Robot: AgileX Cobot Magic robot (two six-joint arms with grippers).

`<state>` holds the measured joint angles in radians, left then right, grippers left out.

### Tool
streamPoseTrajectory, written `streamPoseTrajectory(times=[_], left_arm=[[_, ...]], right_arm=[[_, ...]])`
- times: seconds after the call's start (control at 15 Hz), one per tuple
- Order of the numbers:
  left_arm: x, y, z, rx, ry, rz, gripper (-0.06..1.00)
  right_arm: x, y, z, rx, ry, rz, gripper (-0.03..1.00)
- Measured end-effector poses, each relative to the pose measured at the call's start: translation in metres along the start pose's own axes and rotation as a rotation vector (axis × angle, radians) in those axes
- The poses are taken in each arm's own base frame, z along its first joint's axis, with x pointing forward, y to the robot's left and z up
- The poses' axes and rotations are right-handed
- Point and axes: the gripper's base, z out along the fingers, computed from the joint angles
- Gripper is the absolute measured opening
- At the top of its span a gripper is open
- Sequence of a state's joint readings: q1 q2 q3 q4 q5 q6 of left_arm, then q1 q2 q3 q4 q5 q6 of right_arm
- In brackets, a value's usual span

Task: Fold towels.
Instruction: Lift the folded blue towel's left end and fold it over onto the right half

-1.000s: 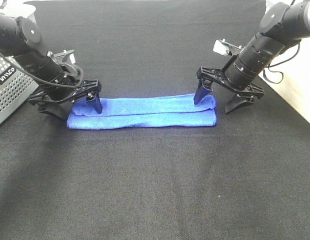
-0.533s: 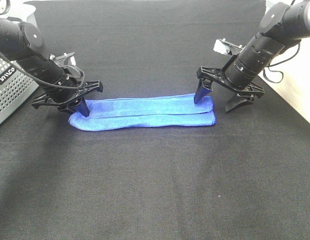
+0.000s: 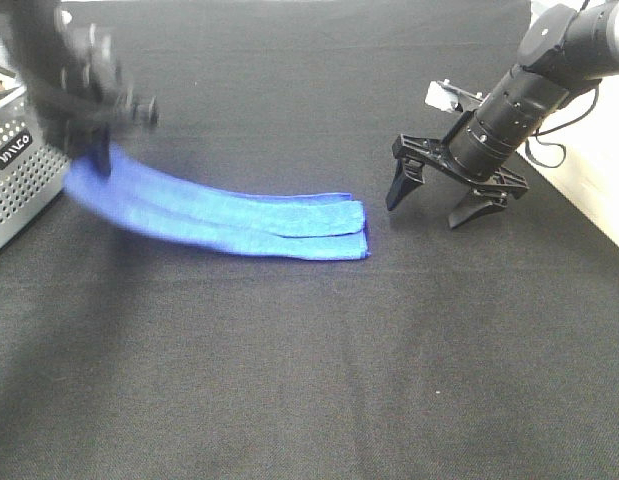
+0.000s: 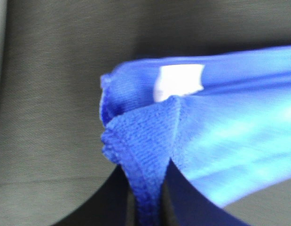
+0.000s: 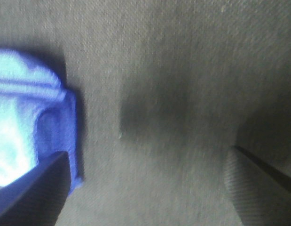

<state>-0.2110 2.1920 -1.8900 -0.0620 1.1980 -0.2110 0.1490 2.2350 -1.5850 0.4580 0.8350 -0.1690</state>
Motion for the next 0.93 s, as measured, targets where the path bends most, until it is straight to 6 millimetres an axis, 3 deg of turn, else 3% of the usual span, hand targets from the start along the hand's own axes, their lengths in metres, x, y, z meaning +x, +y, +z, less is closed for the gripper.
streamPoseTrajectory(times=[0.13, 0.27, 0.4, 0.47, 0.6, 0.8, 0.93], left_arm=[[0.002, -0.043, -0.016, 0.075, -0.040, 0.026, 0.07], [0.015, -0.085, -0.018, 0.132, -0.028, 0.052, 0.07], [0.027, -0.118, -0.005, 0.184, -0.001, 0.052, 0.07], [0.027, -0.118, -0.005, 0.184, -0.001, 0.052, 0.07], [0.030, -0.145, 0.019, 0.261, -0.012, -0.011, 0.11], [0.028, -0.162, 0.038, 0.374, -0.025, -0.088, 0.41], [0.023, -0.169, 0.035, 0.457, -0.071, -0.139, 0.59]], right_arm=[[0.003, 0.001, 0.000, -0.006, 0.029, 0.000, 0.83], [0.004, 0.003, -0.006, -0.011, 0.041, -0.005, 0.83], [0.004, 0.007, -0.017, -0.015, 0.032, -0.015, 0.83], [0.004, 0.007, -0.017, -0.015, 0.032, -0.015, 0.83], [0.002, 0.013, -0.033, -0.019, 0.004, -0.025, 0.83], [0.004, 0.017, -0.042, -0.026, 0.016, -0.003, 0.83], [0.006, 0.017, -0.042, -0.029, 0.039, 0.011, 0.83]])
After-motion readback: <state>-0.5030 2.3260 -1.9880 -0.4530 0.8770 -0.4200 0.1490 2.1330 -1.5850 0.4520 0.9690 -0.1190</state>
